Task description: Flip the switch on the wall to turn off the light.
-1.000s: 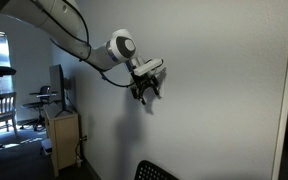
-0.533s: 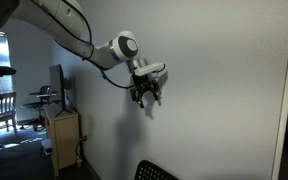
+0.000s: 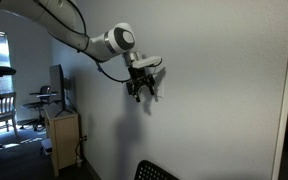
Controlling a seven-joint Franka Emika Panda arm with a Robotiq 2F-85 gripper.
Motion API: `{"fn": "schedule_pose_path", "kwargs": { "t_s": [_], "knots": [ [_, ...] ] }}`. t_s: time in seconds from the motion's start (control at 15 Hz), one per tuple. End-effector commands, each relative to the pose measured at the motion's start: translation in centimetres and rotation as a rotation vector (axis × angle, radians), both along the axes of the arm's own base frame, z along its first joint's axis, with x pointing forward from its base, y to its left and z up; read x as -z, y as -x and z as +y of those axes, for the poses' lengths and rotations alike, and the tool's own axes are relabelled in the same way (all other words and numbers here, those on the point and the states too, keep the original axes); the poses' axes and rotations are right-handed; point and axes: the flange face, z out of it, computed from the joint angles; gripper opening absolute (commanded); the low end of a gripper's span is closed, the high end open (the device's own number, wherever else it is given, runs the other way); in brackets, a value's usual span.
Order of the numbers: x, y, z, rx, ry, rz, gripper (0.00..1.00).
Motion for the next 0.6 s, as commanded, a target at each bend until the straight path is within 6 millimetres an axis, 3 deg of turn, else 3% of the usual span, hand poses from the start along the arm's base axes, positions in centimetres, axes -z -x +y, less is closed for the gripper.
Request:
{"fn": "schedule_pose_path", "kwargs": {
  "t_s": [0.0,0.53],
  "knots": [
    [-1.4,2.5,0.0,-0.068,-0.001,0.022,1.0],
    [-2.2,4.4,0.0,-0.133,-0.007,0.05,1.0]
  ]
}}
